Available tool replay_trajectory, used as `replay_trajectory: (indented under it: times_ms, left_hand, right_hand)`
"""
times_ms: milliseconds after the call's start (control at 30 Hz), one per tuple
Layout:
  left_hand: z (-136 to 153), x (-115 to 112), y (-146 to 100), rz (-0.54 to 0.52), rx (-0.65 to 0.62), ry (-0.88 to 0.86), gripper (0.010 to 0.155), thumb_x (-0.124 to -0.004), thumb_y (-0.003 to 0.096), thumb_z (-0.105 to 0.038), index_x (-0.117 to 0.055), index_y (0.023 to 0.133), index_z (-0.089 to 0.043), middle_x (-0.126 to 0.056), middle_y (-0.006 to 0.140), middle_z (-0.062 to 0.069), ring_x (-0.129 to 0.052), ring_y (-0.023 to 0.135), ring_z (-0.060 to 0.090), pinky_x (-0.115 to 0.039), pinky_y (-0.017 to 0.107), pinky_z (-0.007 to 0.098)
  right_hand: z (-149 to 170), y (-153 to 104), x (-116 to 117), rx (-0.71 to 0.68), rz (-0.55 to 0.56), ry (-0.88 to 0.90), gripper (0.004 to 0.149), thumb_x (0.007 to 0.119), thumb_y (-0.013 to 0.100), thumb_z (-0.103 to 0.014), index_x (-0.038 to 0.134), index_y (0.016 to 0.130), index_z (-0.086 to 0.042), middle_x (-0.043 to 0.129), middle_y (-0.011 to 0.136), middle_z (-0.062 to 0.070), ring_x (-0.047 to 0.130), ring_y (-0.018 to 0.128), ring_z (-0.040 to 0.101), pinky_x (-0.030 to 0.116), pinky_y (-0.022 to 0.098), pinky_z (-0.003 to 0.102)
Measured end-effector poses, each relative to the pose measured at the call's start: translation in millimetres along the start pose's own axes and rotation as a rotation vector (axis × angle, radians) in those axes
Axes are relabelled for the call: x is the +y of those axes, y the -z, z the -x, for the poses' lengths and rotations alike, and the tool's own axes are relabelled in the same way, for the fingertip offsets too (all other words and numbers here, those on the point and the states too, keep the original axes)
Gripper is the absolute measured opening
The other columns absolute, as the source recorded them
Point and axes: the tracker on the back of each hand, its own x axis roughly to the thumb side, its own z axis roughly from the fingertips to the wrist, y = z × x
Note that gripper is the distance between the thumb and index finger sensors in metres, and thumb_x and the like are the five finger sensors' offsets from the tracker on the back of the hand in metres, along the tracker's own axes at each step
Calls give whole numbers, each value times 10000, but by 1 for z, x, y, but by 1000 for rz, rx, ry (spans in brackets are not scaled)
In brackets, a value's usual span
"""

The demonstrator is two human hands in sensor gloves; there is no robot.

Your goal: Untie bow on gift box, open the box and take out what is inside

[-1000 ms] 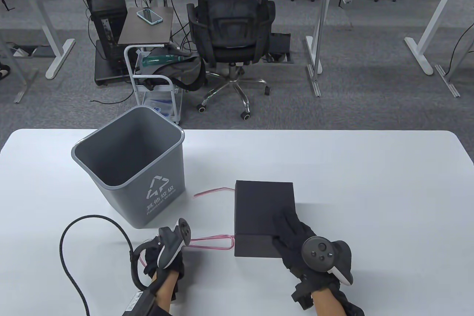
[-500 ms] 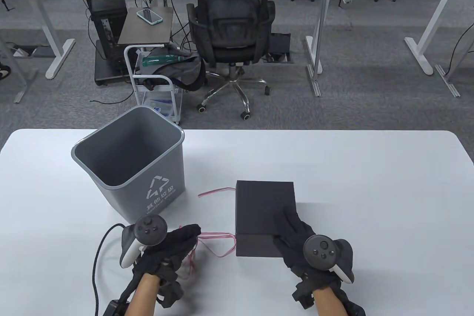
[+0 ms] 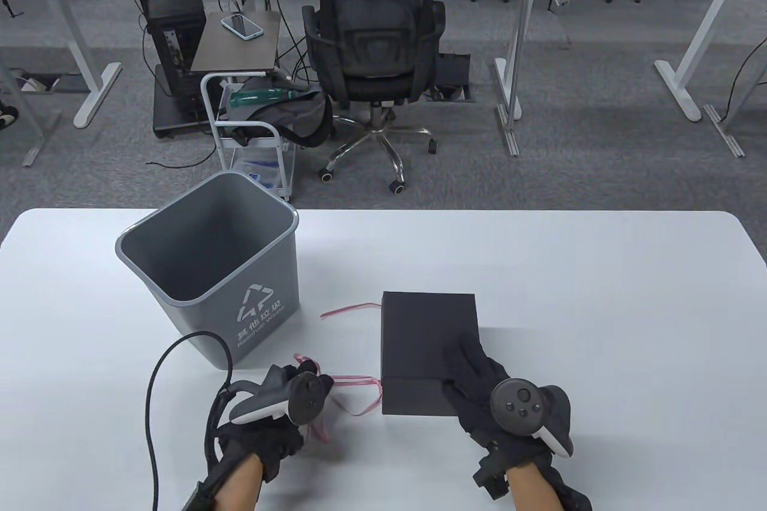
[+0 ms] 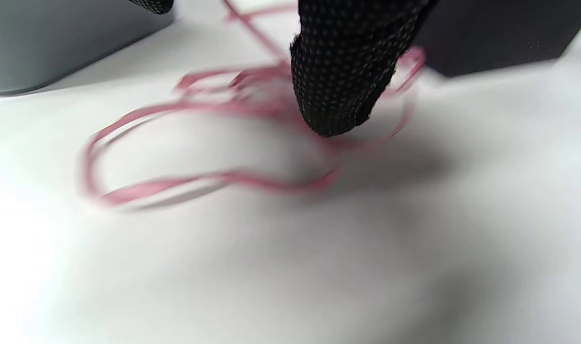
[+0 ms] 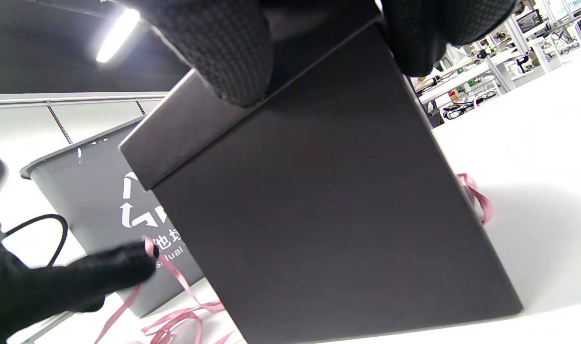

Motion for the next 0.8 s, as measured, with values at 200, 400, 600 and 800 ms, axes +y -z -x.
replay_trajectory:
  times_ms: [200,400,600,800]
  left_hand:
    - [0,-10,26,98,44,-15,1006,-913,515,-341,-111,1122,-316,-195,1252,128,-469,1156,399,-573,817,528]
    - [-18,-1,44,10,21,-15,931,-856,549,-324,-125,1125,-328,-221,1260,114,-573,1112,403,-631,801,488]
    - [-39,13,74,-21,2,-81,960,-855,506,-418,-134,1129,-306,-227,1259,94,-613,1058,392,-671,770,494]
    - [-52,17,93,-138,-28,-202,883,-857,468,-421,-357,1169,-223,-462,1216,132,-656,952,387,-688,740,495]
  right_hand:
    - [-1,-1,0,3,-4,-2,666,796,604,-354,485,1183,-246,346,1230,63,674,918,563,586,680,633]
    - [-2,0,-1,4,-6,-3,666,796,604,-354,485,1183,-245,349,1229,67,677,917,563,587,679,634]
    - [-2,0,-1,4,-9,-4,665,796,604,-352,486,1182,-241,348,1228,68,678,916,564,589,678,634]
    - [-2,1,0,1,-9,-8,666,796,604,-353,486,1182,-241,351,1227,70,681,915,564,591,677,634]
